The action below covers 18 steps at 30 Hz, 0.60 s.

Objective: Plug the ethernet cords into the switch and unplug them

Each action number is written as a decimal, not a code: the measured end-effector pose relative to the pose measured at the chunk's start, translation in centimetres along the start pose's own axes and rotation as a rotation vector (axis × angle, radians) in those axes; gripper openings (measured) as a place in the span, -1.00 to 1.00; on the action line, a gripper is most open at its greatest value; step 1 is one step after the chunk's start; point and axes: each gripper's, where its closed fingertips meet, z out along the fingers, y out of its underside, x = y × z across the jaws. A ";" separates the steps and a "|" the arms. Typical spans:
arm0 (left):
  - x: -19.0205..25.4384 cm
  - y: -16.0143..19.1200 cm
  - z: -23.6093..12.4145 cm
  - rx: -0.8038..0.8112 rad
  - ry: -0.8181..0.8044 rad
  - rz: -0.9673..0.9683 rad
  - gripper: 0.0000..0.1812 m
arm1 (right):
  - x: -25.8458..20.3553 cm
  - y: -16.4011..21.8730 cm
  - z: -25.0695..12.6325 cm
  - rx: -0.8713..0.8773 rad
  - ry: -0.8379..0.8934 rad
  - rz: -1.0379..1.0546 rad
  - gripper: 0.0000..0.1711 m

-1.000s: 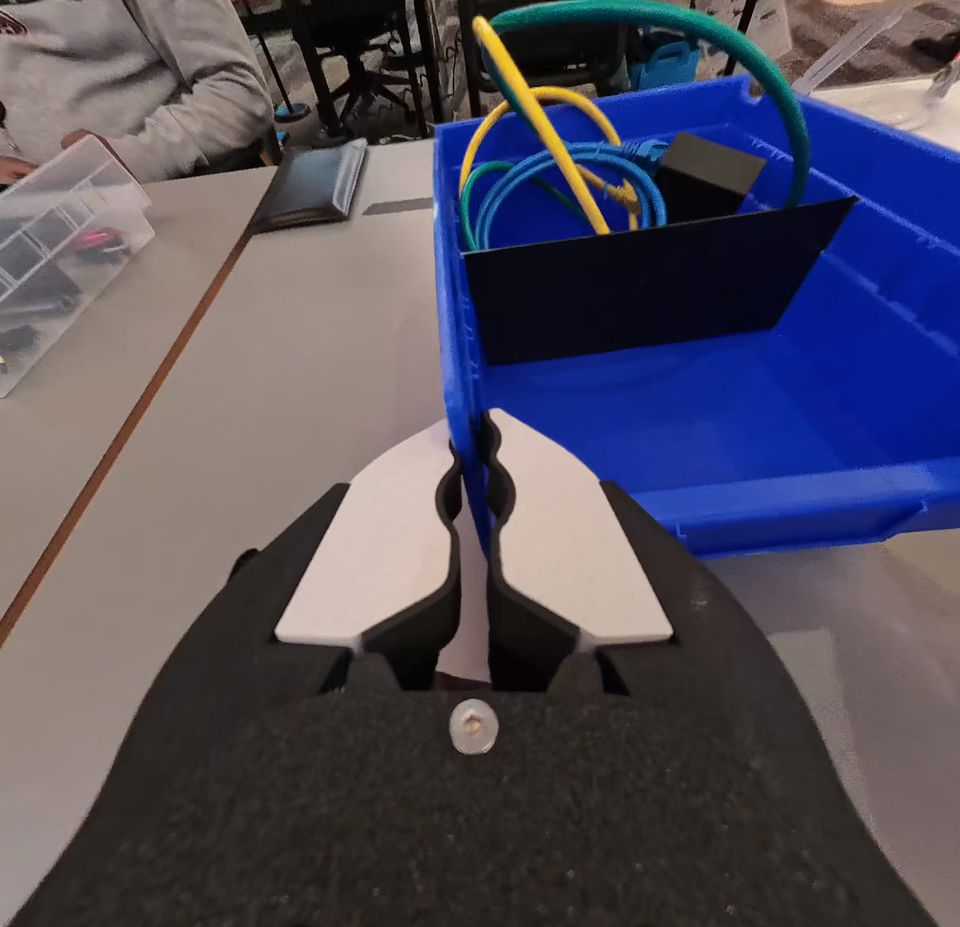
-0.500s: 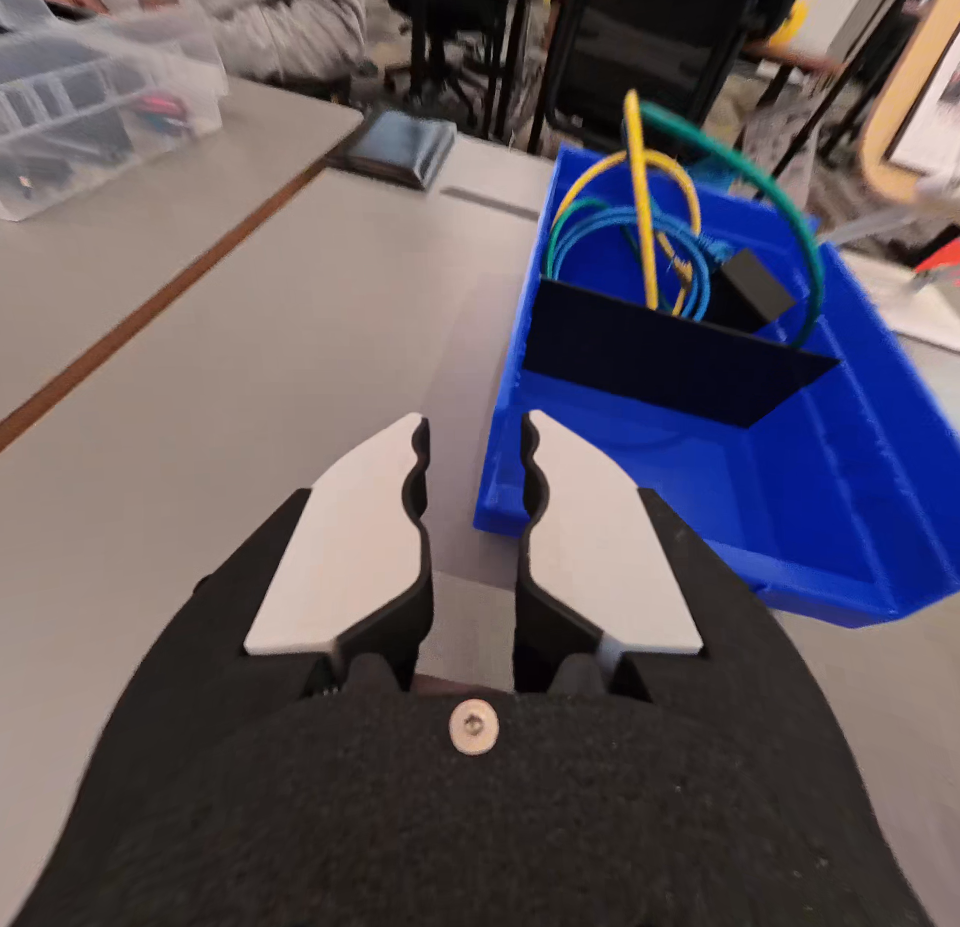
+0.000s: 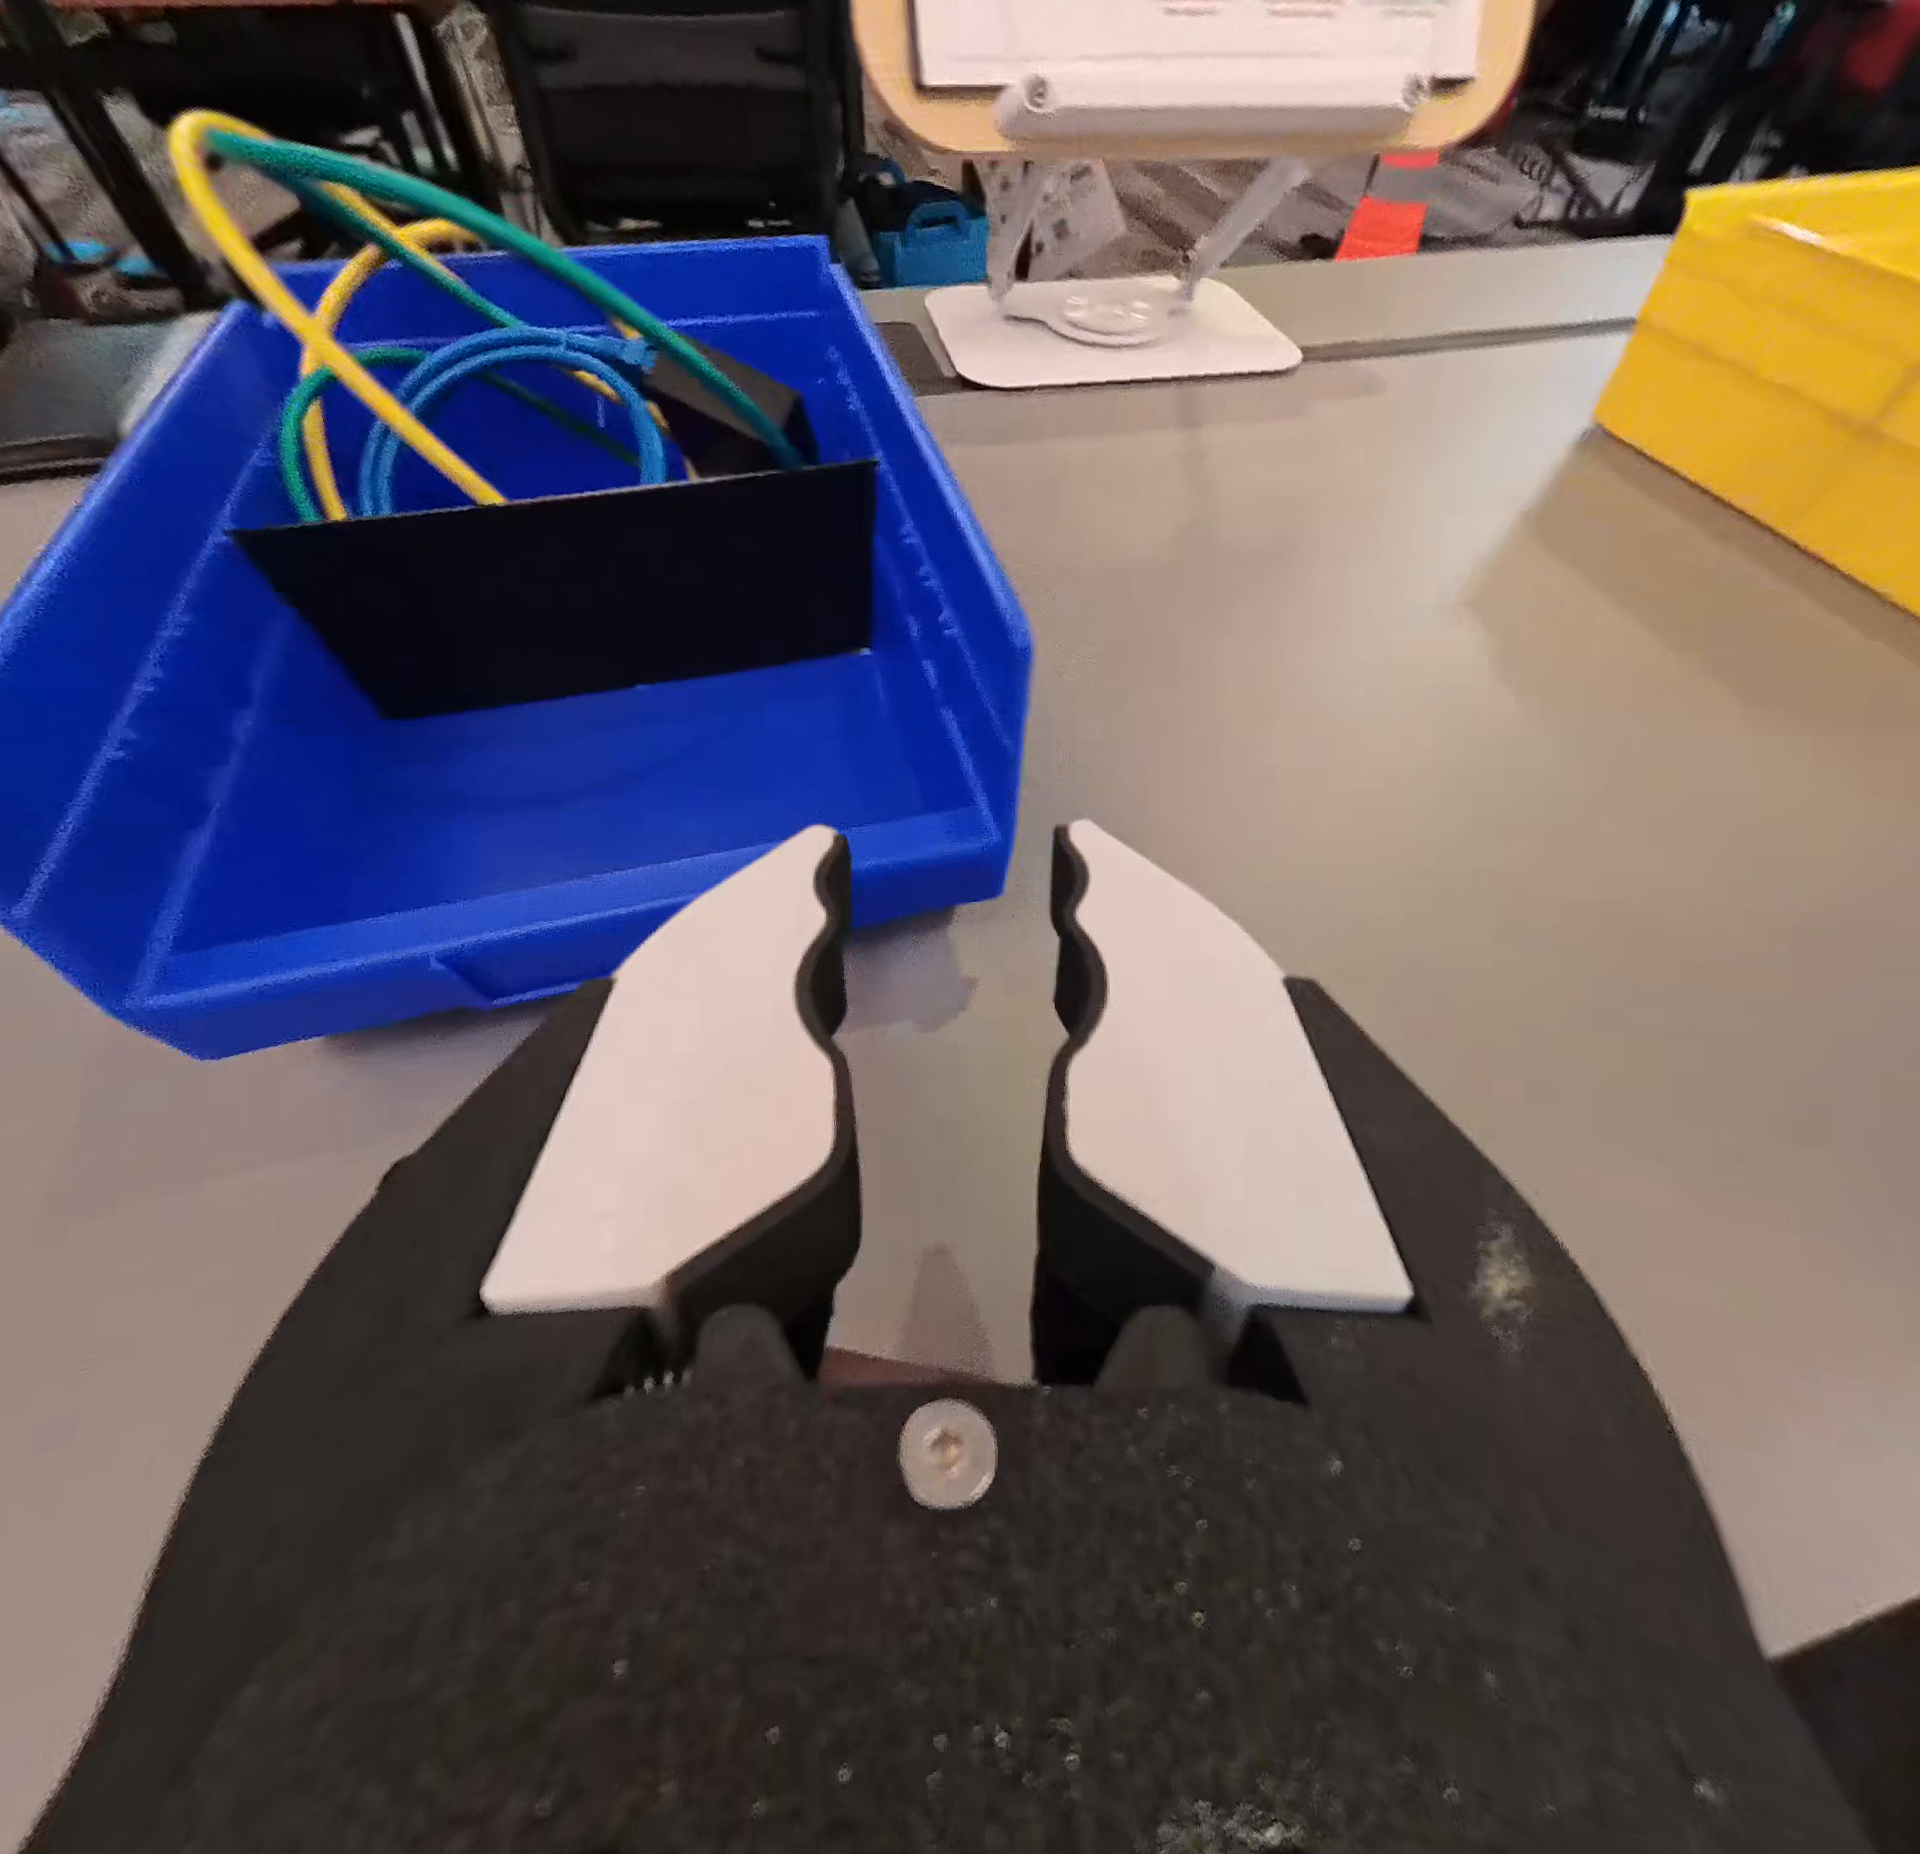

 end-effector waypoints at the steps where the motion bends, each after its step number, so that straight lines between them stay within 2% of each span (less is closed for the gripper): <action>1: 0.5 0.1 0.0 -0.004 0.003 0.029 -0.60 | 0.9 0.0 -0.5 0.016 -0.007 0.016 -1.00; 4: 0.8 0.1 0.2 -0.003 -0.013 0.087 -0.61 | 3.0 0.0 -1.1 0.054 -0.012 0.095 -1.00; 9: 0.5 0.5 0.5 -0.020 0.013 0.035 -0.60 | 4.3 2.5 -0.6 -0.039 0.033 0.102 -1.00; 13: 0.5 0.6 0.4 -0.017 0.012 0.040 -0.60 | 4.3 3.1 -0.9 -0.081 0.038 0.119 -1.00; 18: 1.1 0.8 0.5 -0.031 0.021 0.070 -0.60 | 2.6 3.1 -0.5 -0.036 -0.089 0.144 -1.00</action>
